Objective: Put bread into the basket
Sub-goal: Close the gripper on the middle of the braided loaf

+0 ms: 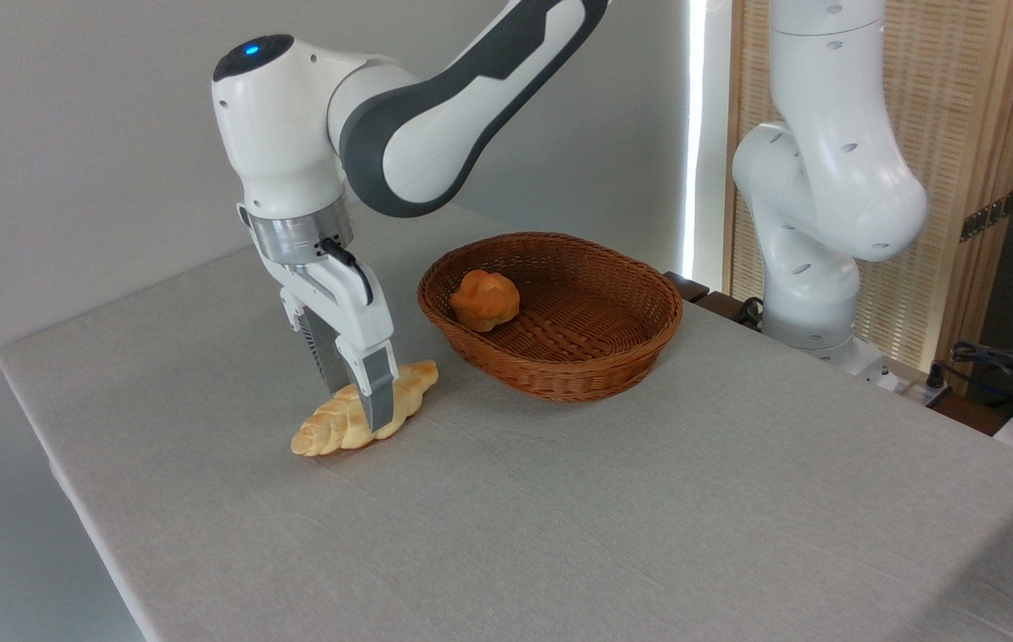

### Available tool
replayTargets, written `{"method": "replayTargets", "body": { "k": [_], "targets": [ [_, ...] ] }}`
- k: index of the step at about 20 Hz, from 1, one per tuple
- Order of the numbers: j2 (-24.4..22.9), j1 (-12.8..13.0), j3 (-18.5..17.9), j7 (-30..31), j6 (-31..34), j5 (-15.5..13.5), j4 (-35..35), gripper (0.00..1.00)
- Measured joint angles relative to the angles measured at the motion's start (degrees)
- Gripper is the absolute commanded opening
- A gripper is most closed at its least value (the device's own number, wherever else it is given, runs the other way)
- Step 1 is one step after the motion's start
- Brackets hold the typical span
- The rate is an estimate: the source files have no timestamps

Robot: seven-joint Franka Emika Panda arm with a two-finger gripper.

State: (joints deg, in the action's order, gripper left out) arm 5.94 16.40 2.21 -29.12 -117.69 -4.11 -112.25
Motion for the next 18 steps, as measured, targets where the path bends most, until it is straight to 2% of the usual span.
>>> {"method": "replayTargets", "body": {
  "k": [6,7,9,11,18],
  "targets": [
    [0.5,0.1,0.6,0.0,-0.2,0.0,0.0,0.98],
    [0.5,0.1,0.7,0.0,-0.2,0.0,0.0,0.91],
    [0.5,0.1,0.7,-0.1,-0.2,0.0,0.0,0.67],
    [0.5,0.1,0.7,-0.1,-0.2,0.2,0.0,0.55],
    [0.5,0.0,0.7,-0.1,-0.2,0.3,0.0,0.54]
  ]
}}
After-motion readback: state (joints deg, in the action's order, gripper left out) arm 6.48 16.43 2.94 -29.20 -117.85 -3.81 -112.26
